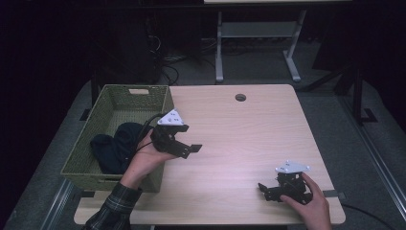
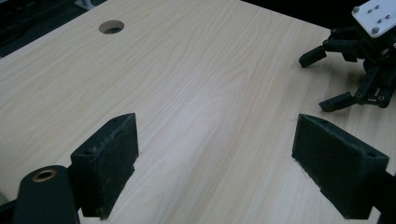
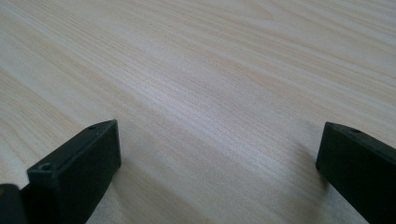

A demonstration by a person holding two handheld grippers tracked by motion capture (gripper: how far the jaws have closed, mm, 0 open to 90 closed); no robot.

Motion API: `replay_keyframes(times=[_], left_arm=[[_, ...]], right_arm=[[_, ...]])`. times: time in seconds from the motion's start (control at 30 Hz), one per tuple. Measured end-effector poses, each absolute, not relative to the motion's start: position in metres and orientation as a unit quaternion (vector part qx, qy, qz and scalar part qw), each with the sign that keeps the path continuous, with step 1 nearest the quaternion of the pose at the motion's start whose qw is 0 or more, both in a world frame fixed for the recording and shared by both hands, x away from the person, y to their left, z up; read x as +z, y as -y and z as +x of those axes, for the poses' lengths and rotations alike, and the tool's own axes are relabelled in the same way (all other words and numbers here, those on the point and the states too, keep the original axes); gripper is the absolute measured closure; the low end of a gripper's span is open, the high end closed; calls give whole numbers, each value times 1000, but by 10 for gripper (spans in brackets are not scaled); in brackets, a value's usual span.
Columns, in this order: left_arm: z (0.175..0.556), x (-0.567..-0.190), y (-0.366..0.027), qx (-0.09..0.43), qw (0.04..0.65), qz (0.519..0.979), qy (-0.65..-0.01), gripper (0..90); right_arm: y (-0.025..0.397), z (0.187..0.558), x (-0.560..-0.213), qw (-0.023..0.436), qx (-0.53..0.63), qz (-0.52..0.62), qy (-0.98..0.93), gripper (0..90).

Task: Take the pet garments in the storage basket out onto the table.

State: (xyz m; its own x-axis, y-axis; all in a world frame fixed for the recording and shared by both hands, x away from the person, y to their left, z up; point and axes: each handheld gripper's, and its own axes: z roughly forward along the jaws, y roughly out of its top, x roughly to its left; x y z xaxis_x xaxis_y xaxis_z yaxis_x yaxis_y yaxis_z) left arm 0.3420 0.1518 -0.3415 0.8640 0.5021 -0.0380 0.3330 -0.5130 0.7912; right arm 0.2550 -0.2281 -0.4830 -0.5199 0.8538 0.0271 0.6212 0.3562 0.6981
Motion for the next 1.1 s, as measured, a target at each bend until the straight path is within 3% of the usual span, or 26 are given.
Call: replay_keyframes(times=[1.1], left_arm=[[346, -332, -206, 116, 432, 849, -280, 144]], right_arm=[[228, 255, -483, 173, 335, 459, -804, 0]])
